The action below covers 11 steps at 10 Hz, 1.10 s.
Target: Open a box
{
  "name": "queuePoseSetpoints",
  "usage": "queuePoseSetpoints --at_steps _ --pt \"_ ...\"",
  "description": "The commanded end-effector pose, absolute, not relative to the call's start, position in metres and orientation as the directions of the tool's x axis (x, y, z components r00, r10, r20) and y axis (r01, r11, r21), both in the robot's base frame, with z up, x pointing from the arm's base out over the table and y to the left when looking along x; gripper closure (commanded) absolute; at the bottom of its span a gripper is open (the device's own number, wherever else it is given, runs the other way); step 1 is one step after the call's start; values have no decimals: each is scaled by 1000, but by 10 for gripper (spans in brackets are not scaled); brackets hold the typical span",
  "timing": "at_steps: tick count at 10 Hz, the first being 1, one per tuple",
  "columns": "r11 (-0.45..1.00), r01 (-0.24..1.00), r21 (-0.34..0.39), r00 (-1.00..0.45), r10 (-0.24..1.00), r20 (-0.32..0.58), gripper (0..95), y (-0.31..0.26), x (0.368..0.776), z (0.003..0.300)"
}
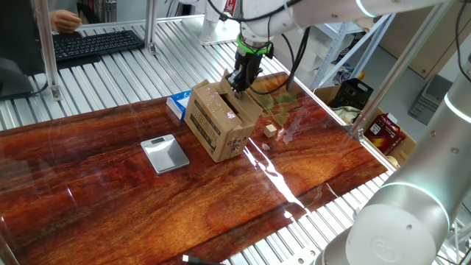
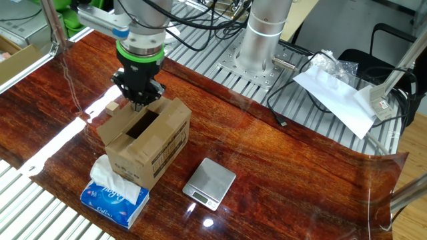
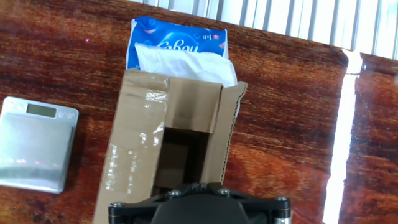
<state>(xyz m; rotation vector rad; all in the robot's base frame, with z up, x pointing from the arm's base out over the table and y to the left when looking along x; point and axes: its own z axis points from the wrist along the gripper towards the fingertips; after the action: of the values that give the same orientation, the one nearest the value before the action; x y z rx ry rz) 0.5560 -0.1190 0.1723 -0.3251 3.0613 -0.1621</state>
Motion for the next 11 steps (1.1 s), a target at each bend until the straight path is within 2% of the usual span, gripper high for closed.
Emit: queuePoseSetpoints --at_steps 1,5,11 --pt "968 -221 -118 -973 -228 -47 950 -122 554 171" --pt "962 -240 -128 -967 -249 -60 950 -128 554 162" --pt "963 -240 -122 -967 -248 -53 950 -138 558 166"
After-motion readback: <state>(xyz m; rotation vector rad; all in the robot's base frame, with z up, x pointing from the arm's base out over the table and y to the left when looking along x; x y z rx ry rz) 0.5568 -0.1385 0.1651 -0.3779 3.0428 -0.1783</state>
